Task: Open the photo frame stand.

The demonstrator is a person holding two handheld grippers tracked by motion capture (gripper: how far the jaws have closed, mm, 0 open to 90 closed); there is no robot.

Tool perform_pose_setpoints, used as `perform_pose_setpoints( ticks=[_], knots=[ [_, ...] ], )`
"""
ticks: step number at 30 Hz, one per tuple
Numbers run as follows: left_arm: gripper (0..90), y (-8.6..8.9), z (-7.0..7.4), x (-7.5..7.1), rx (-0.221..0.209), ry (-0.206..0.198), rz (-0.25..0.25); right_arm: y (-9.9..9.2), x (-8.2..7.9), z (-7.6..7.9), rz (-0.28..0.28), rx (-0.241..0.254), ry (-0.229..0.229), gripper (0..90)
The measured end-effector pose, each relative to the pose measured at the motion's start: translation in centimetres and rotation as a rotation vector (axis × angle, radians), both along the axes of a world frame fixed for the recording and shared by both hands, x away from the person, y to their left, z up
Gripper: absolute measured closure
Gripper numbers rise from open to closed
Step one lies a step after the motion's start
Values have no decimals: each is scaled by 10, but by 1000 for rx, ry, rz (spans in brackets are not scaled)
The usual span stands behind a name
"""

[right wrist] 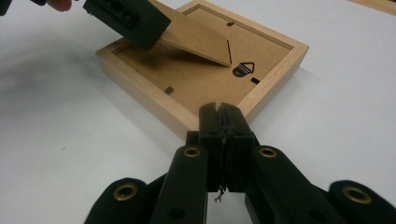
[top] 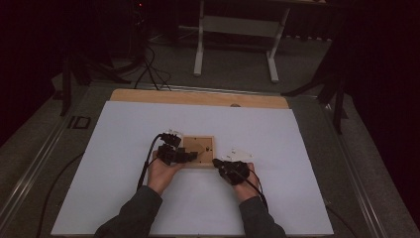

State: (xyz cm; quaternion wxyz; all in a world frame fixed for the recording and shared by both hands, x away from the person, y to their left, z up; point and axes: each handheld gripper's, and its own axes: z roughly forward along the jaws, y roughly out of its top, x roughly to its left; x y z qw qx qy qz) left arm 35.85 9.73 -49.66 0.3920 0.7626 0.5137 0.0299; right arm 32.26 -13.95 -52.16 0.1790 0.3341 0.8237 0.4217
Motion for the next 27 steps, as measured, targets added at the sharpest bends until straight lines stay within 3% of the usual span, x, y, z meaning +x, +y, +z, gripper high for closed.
perform_pose_setpoints(
  ticks=[4, 12, 19, 23, 27],
  knots=[
    [535, 2, 0, 2, -42, 23, -12, 0, 0, 0, -1, 2, -1, 879],
    [554, 4, -1, 5, -81, 53, -10, 0, 0, 0, -1, 0, 0, 878],
    [565, 5, -1, 5, -72, 60, -14, -1, 0, 1, -6, -3, 8, 808],
    [565, 4, -1, 4, -63, 50, -15, 0, 1, -1, 7, -22, 31, 752],
    [565, 3, 1, 1, -47, 34, -22, 1, 1, 0, 14, -18, 23, 733]
  ],
)
